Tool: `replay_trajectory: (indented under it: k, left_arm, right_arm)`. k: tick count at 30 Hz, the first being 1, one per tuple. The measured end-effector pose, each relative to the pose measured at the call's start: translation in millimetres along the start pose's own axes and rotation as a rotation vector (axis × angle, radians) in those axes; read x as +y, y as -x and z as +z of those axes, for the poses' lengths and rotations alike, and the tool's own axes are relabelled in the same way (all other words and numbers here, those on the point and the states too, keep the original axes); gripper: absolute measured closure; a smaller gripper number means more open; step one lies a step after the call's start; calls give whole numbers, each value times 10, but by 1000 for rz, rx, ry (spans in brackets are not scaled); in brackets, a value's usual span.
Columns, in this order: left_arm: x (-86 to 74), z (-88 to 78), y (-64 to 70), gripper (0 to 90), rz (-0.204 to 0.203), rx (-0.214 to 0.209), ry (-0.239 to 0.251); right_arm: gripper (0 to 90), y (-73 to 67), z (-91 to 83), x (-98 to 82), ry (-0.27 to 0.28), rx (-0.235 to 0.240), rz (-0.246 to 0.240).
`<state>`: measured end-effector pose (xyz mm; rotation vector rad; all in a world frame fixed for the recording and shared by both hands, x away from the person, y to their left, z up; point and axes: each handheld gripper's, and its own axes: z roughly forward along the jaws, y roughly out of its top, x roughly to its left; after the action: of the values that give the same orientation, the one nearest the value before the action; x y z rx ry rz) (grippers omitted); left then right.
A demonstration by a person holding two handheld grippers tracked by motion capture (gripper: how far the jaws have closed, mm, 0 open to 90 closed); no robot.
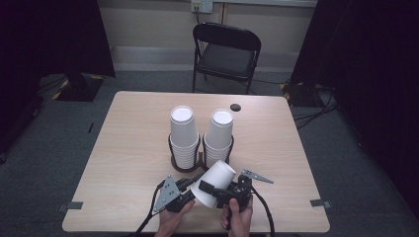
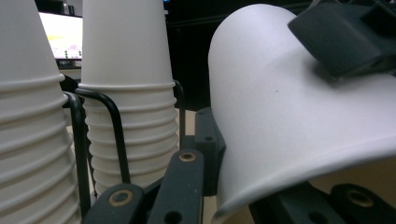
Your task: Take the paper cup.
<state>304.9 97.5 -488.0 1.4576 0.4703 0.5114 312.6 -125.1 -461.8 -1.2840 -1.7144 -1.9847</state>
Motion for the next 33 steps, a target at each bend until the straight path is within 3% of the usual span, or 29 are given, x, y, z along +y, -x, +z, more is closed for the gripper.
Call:
replay_trajectory:
  k: [5, 11, 16, 21, 24, 28, 33]
  left_arm:
    - [-9, 7, -12, 857, -57, -5, -29]
    - [8, -17, -48, 859, -76, 2, -31]
    - [2, -65, -64, 859, -76, -21, -48]
    - [-10, -99, -87, 858, -92, -31, -73]
    - [-13, -125, -106, 861, -116, -75, -72]
    - [-26, -149, -95, 862, -126, -94, -79]
    - [-7, -171, -143, 862, -135, -121, -119]
  right_arm:
    - [102, 21, 2, 42, 0, -16, -28]
    - [96, 33, 63, 101, -9, -11, -40]
    - [116, 22, 51, 159, 17, -27, -52]
    - [105, 50, 78, 158, -6, -37, -61]
    - [118, 41, 82, 176, 9, -38, -64]
    - [139, 18, 24, 244, 61, -91, -96]
    - [145, 33, -31, 289, 68, -98, -113]
